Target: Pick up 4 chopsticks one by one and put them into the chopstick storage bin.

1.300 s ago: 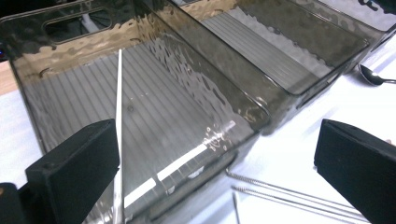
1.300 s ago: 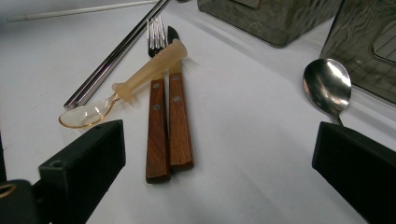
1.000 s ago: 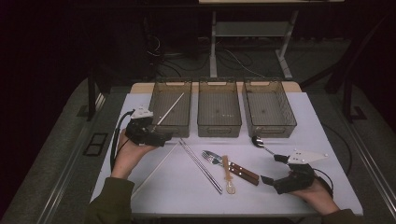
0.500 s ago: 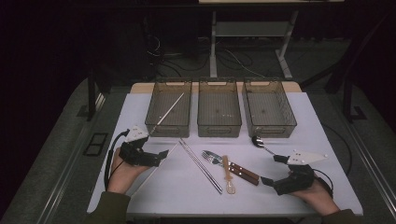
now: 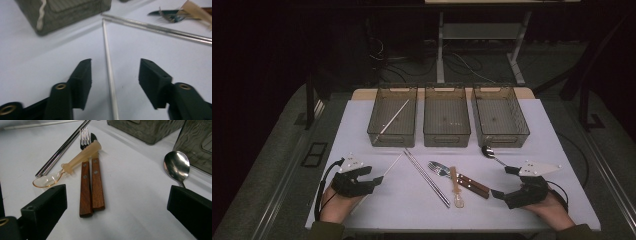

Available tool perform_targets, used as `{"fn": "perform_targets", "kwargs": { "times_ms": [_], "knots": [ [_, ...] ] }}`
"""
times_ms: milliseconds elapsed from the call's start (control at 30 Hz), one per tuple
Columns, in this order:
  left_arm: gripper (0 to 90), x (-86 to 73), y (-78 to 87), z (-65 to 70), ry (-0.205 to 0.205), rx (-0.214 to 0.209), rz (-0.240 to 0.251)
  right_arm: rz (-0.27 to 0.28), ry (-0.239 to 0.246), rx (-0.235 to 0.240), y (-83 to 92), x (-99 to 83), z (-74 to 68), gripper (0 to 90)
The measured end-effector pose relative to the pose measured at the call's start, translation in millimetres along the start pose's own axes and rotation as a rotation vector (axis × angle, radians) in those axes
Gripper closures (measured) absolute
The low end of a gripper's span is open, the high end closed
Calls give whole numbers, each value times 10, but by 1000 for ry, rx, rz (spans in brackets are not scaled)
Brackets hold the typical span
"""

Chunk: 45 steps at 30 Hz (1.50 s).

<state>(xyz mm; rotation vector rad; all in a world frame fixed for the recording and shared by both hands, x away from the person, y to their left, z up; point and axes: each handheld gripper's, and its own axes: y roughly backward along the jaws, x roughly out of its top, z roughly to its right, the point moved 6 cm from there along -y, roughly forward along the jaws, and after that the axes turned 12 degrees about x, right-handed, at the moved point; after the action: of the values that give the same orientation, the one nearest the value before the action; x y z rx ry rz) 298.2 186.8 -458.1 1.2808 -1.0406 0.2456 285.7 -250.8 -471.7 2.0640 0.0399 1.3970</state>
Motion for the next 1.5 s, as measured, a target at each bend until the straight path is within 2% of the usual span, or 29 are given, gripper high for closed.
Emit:
{"fn": "perform_targets", "kwargs": {
  "times_ms": [67,267,333,467,667,767,867,1367,1500],
  "knots": [
    [512,-34,2,-4,15,-9,-11,0,0,1,0,0,-2,25],
    [660,-130,-59,-7,13,-6,-69,-1,0,0,3,-2,-5,25],
    [674,-147,-75,-11,11,0,-86,-3,1,1,-1,-1,-9,25],
    [725,-171,-92,-16,30,-23,-108,-7,6,1,-8,-2,-12,25],
    [779,-213,-144,3,22,-49,-145,-9,6,-2,-7,-6,-15,25],
    [810,-221,-152,6,16,-42,-147,-6,11,-3,-4,-4,-16,25],
    [819,-227,-156,19,0,-33,-143,-8,8,-3,-7,-5,-16,25],
    [843,-219,-155,40,8,-4,-153,-12,11,0,-22,-5,-28,25],
    [843,-215,-155,31,9,-15,-154,-8,9,-1,-14,-4,-24,25]
  ]
}}
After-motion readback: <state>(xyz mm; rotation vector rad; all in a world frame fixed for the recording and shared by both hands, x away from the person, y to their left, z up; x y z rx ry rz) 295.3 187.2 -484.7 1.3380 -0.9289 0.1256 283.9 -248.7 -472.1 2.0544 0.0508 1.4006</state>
